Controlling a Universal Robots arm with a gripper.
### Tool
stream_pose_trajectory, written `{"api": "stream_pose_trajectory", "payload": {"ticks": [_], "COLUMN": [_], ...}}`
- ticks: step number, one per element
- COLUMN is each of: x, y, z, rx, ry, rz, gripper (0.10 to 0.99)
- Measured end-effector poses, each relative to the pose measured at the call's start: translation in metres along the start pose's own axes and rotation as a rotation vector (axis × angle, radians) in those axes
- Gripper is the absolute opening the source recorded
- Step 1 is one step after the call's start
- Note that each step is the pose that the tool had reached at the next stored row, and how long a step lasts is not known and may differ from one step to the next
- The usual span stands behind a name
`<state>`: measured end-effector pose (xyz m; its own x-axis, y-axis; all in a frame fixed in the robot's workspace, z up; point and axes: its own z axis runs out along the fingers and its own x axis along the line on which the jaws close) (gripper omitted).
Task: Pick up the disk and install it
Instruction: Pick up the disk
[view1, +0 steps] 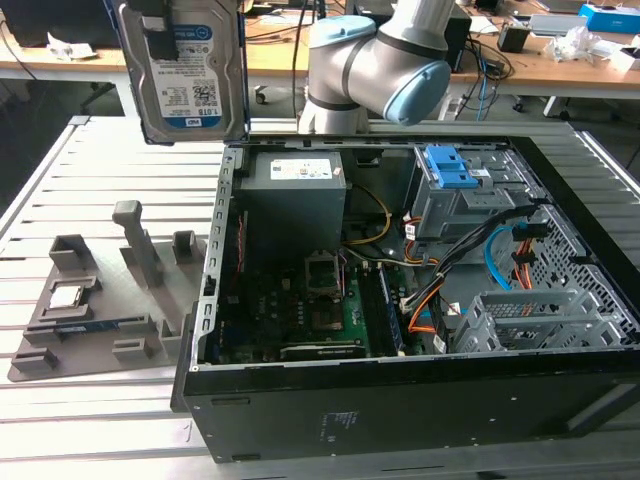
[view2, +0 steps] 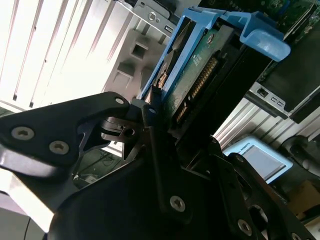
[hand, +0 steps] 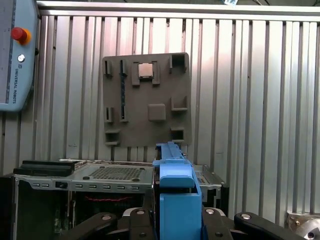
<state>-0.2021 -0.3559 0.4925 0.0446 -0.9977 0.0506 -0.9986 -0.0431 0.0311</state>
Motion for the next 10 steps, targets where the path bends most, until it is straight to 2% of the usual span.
{"api": "stream_pose_trajectory", "payload": {"ticks": [7,10], "x": [0.001,0.0016], "y": [-0.0231,-0.0365], "z": [-0.0006,-0.001], "rx": [0.0,0.0], "ry": [0.0,0.0], "rz": [0.0,0.0], "gripper": [0.365,0.365]}}
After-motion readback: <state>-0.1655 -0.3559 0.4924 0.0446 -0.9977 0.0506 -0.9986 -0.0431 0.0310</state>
